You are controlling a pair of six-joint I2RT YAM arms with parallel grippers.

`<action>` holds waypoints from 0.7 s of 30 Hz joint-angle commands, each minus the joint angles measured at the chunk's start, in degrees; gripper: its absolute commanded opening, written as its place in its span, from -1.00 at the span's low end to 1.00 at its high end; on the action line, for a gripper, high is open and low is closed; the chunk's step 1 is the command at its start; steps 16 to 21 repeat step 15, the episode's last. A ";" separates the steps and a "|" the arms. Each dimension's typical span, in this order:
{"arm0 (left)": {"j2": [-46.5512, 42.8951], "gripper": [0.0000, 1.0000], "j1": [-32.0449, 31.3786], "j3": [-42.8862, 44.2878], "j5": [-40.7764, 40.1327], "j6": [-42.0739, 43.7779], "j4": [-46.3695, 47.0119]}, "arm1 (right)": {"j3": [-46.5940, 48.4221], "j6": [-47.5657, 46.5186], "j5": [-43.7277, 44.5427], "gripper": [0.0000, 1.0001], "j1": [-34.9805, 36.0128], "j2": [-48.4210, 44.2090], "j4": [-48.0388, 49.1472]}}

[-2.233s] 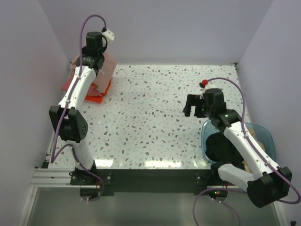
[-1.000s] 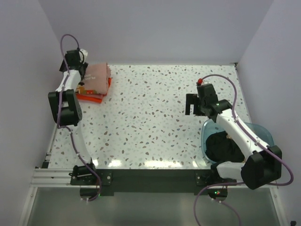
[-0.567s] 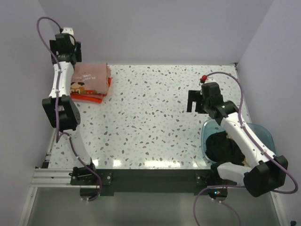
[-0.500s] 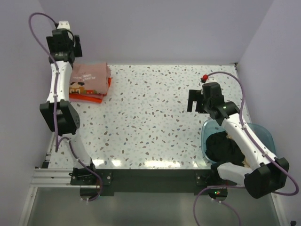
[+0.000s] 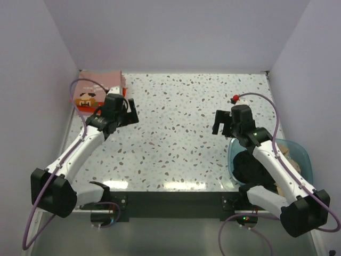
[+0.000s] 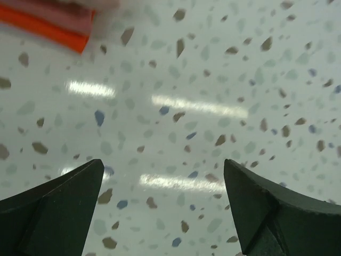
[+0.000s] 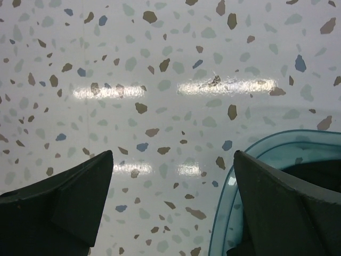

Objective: Fold and stack the t-shirts
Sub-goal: Neatly place the folded tshirt to the corner

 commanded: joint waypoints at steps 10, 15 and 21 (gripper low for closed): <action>-12.64 1.00 0.29 -8.83 -12.03 -8.90 -5.54 | -3.34 3.97 0.26 0.97 -0.19 -4.87 8.41; -14.40 1.00 0.29 -8.21 -14.58 -9.96 -8.18 | -2.99 3.97 1.05 0.97 -0.19 -6.19 7.97; -14.40 1.00 0.29 -8.21 -14.58 -9.96 -8.18 | -2.99 3.97 1.05 0.97 -0.19 -6.19 7.97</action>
